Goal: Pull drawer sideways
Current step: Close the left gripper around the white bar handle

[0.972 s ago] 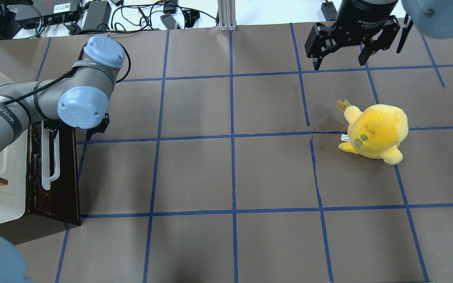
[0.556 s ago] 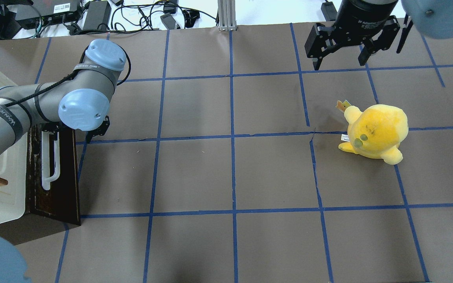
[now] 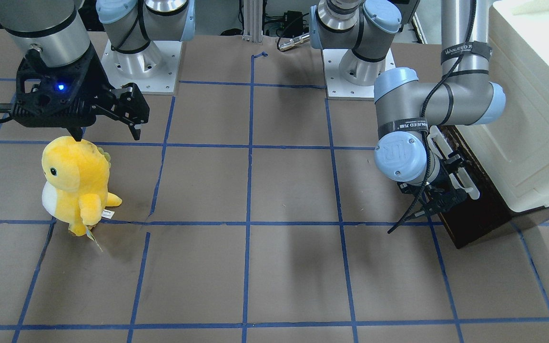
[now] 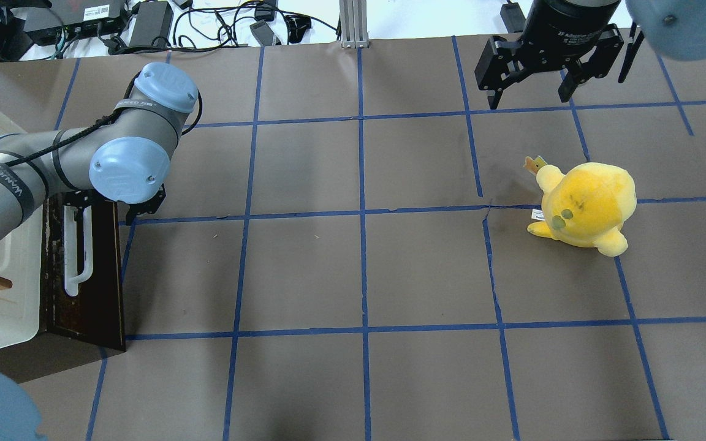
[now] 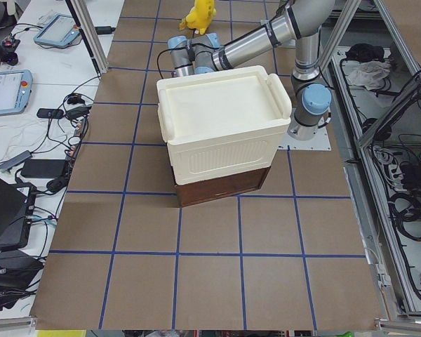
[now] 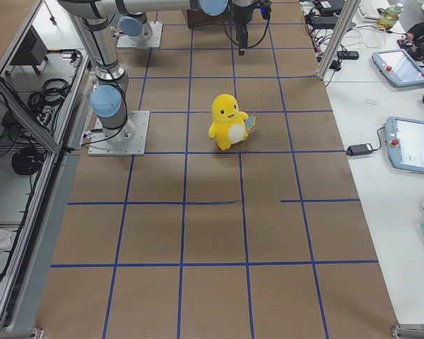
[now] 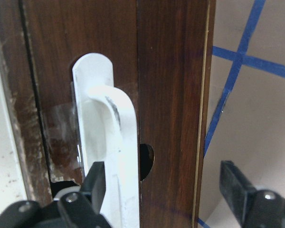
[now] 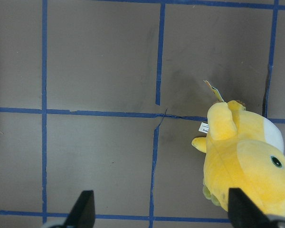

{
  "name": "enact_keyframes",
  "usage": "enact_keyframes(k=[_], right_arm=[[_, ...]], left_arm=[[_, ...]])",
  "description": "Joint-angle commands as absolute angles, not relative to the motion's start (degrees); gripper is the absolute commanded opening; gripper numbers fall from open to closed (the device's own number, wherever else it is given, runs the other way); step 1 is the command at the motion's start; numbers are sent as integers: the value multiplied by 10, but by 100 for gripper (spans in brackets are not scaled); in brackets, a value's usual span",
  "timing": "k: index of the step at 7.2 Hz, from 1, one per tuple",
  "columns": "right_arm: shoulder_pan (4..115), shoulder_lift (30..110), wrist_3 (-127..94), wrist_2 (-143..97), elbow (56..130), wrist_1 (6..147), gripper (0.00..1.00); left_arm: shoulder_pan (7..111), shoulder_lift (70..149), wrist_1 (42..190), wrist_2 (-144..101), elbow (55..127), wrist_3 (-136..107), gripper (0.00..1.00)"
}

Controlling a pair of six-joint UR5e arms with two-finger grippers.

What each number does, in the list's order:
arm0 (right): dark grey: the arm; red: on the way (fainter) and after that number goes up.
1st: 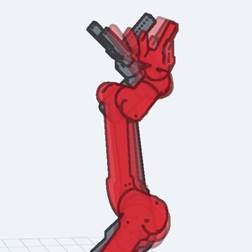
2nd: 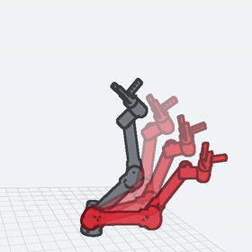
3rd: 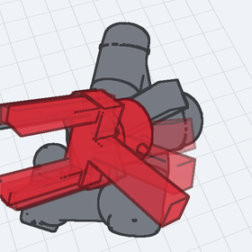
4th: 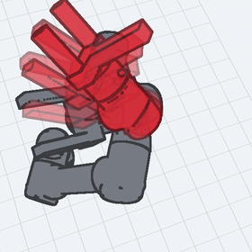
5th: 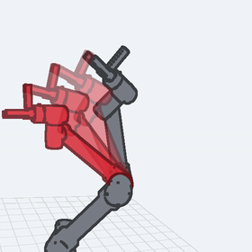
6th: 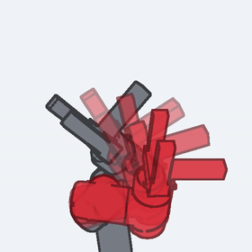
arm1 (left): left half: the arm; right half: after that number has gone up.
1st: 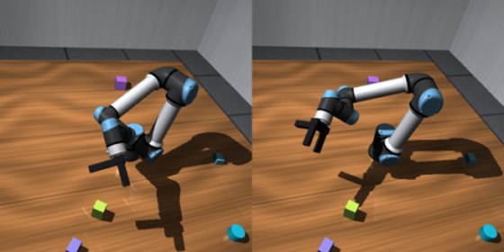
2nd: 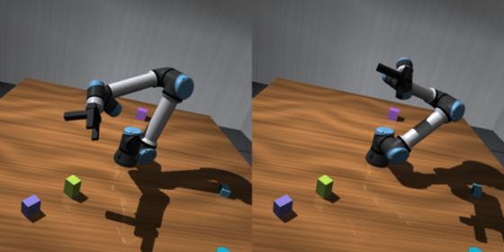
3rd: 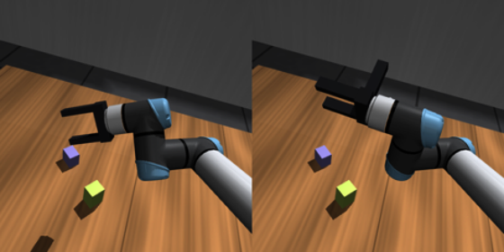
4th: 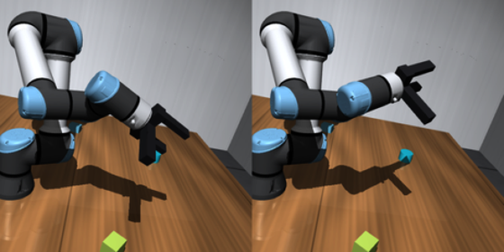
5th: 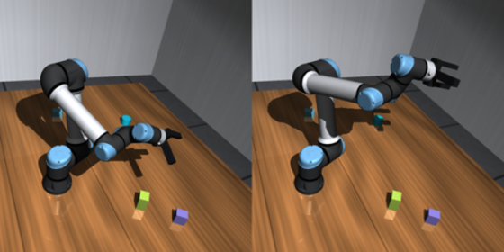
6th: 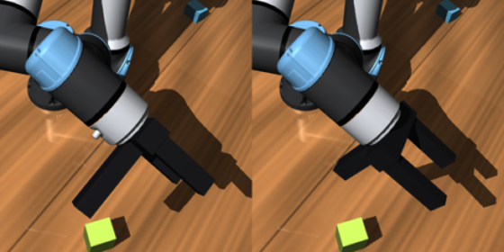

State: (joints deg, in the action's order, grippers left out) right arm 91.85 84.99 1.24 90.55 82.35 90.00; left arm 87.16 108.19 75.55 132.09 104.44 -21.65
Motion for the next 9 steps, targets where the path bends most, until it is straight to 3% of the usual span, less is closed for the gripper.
enact_keyframes(k=[1, 6, 8, 9], right_arm=[[918, 850, 12, 905, 824, 900, 100], [918, 850, 12, 906, 824, 900, 100], [918, 850, 12, 906, 824, 900, 100], [918, 850, 12, 906, 824, 900, 100]], left_arm=[[871, 1083, 762, 1322, 1044, -216, 70], [868, 1076, 785, 1323, 1044, -217, 70], [868, 1078, 784, 1322, 1043, -218, 58], [868, 1078, 785, 1323, 1044, -218, 57]])
